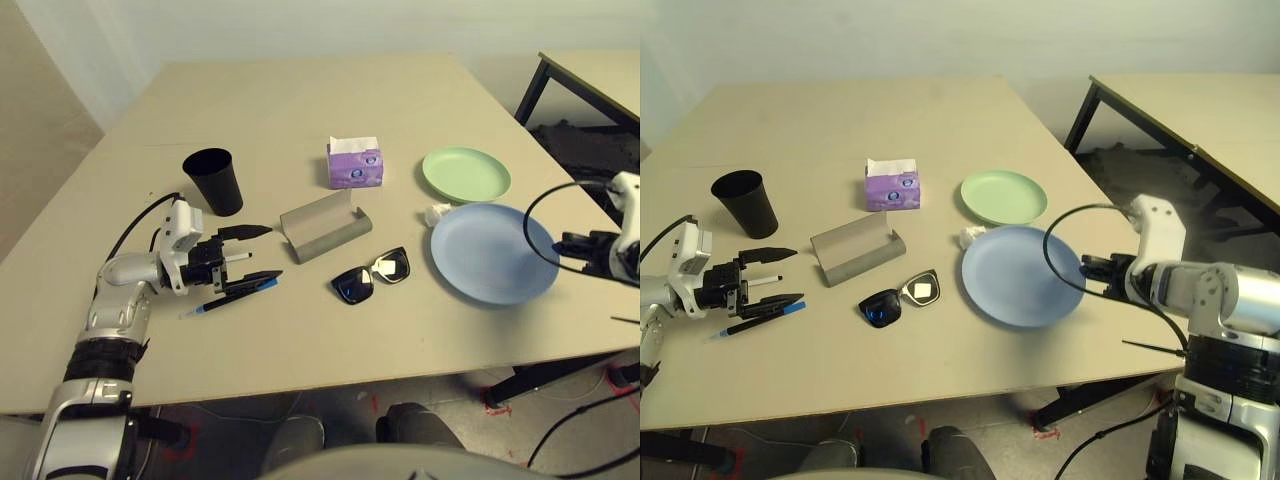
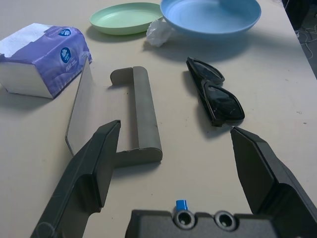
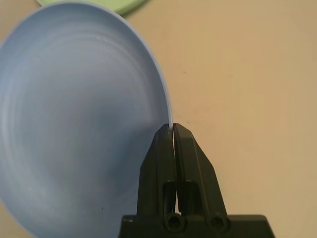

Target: Organize and tidy the items on the table.

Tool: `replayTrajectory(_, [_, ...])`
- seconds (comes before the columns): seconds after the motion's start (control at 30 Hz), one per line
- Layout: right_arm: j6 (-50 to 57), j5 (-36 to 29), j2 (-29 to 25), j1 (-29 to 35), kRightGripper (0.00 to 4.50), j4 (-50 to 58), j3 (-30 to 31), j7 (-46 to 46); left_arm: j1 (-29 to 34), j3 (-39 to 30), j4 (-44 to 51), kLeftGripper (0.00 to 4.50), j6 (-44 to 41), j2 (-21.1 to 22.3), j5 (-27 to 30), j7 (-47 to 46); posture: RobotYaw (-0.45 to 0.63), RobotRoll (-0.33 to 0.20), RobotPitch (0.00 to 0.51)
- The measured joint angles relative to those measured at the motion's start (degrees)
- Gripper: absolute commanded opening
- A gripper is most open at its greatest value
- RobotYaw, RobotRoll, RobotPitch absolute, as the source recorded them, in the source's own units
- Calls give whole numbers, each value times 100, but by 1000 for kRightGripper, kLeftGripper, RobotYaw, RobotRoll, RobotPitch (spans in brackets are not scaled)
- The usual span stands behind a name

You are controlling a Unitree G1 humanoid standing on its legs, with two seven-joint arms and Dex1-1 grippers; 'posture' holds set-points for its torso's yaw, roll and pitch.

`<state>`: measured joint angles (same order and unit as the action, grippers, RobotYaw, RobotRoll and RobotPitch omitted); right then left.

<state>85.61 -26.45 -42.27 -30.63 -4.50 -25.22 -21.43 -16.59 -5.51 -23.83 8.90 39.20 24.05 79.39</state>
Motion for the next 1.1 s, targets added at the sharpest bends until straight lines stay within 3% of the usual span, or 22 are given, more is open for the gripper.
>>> replayTrajectory(0.3, [135,365,313,-1894,12,-1520,-424,644,53,-28,12,4500,56,4,4,-116,-32,0,7])
replayTrajectory(0.63, [-2034,1022,500,-3354,12,-4429,-129,1333,21,-250,260,4500,-402,26,64,-619,5,0,10])
replayTrajectory(0.83, [-3351,1197,490,-3820,12,-5822,-61,1538,230,-268,539,4500,-456,40,69,-691,29,0,14])
replayTrajectory(1.1, [-4164,1297,484,-3968,12,-6585,-17,1626,679,-441,1032,4500,-617,139,143,-794,54,0,58])
